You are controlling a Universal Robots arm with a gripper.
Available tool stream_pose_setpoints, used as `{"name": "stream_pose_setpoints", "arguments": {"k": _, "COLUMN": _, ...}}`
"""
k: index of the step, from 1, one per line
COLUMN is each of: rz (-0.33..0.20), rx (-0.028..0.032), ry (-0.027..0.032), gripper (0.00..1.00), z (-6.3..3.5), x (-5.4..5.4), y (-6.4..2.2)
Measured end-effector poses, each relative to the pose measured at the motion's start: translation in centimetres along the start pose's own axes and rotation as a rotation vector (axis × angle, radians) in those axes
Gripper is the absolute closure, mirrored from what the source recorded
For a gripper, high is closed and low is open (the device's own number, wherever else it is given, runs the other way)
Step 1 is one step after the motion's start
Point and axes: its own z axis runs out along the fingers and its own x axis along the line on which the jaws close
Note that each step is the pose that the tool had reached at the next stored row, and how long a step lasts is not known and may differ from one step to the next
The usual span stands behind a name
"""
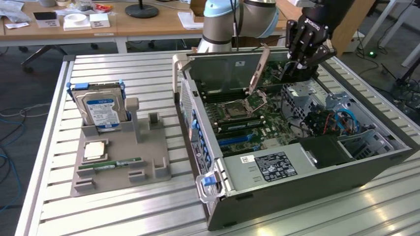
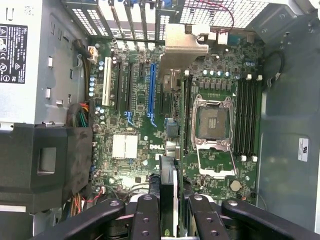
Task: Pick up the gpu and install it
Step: 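Insert the gpu into the slot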
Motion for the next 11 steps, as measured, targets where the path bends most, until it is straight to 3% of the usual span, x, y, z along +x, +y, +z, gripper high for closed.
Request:
{"name": "stream_pose_setpoints", "arguments": {"k": 9, "rz": -0.02, "rx": -0.0004, "ry": 0.0012, "gripper": 0.73, "z": 0.03, "x": 0.0, "y": 0.0}}
{"name": "stream_pose_setpoints", "arguments": {"k": 11, "rz": -0.025, "rx": 0.0023, "ry": 0.0019, "gripper": 0.73, "z": 0.16, "x": -0.01, "y": 0.01}}
